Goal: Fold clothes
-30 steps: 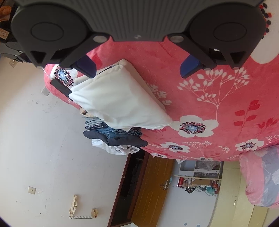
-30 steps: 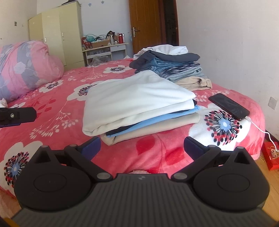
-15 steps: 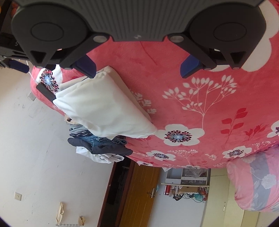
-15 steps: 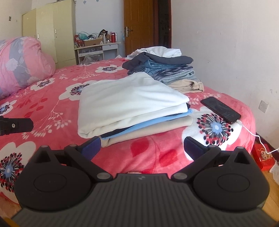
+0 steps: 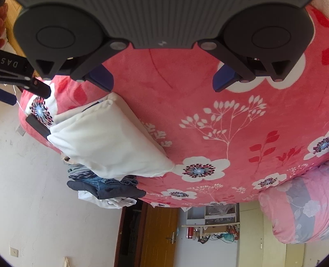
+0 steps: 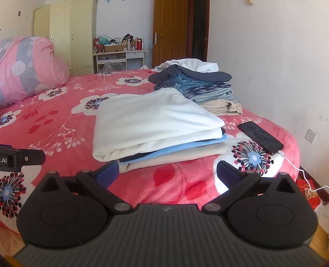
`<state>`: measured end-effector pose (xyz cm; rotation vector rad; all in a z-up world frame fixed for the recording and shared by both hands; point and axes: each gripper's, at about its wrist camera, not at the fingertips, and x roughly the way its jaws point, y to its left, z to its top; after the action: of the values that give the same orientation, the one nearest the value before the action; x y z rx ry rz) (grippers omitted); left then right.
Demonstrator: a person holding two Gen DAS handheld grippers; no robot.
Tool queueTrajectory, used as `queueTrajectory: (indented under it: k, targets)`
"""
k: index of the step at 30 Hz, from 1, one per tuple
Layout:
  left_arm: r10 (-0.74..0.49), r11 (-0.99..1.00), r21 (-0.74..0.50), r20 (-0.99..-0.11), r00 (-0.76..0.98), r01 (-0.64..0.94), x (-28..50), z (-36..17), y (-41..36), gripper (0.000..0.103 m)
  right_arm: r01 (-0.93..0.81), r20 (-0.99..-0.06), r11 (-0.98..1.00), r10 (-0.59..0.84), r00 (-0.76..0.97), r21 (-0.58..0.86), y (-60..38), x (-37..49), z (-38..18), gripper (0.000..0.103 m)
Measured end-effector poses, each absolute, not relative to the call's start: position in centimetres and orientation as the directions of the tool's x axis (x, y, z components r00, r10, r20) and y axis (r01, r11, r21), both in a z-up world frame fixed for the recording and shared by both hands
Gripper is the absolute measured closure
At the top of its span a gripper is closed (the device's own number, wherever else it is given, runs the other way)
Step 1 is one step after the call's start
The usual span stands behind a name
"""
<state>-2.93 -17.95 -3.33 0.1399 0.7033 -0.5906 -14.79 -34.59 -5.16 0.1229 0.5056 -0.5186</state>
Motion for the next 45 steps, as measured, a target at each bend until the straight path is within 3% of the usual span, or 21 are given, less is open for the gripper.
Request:
queueTrajectory:
  k: [6,13,23,31,45]
  targets:
    - [-0.44,0.841,-0.043,-0.635,0.635,0.54,-3.3,-3.1,-18.0,0.0,0.505,-0.502,0.863,-0.448,0.74,-0.025,-34.6,-14.6,-5.3,0.001]
    - [-0.411,0.871,-0.005,-0.557,0.722,0.492,-3.9,-1.9,-17.2,0.0,0.499,-0.528,0.866,-0.437,0.728,-0.028,-34.4,-14.2,-5.5,0.001]
    - [-0.416,0.872,-0.046,-0.594,0.688,0.487,-3.3,-2.4,-16.2,0.0,0.506,-0.545,0.862,-0.44,0.713,-0.034,-33.2,-12.7,-4.5,0.001]
    - [-0.422,0.882,-0.073,-0.56,0.713,0.465,-3.0,-1.4,-14.7,0.0,0.511,-0.579,0.858,-0.394,0.714,0.046,-32.9,-11.8,-4.3,0.001]
    - [-0.428,0.881,-0.079,-0.553,0.715,0.466,-2.9,-0.5,-12.8,0.0,0.472,-0.574,0.881,-0.401,0.714,-0.029,-30.7,-11.3,-3.5,0.001]
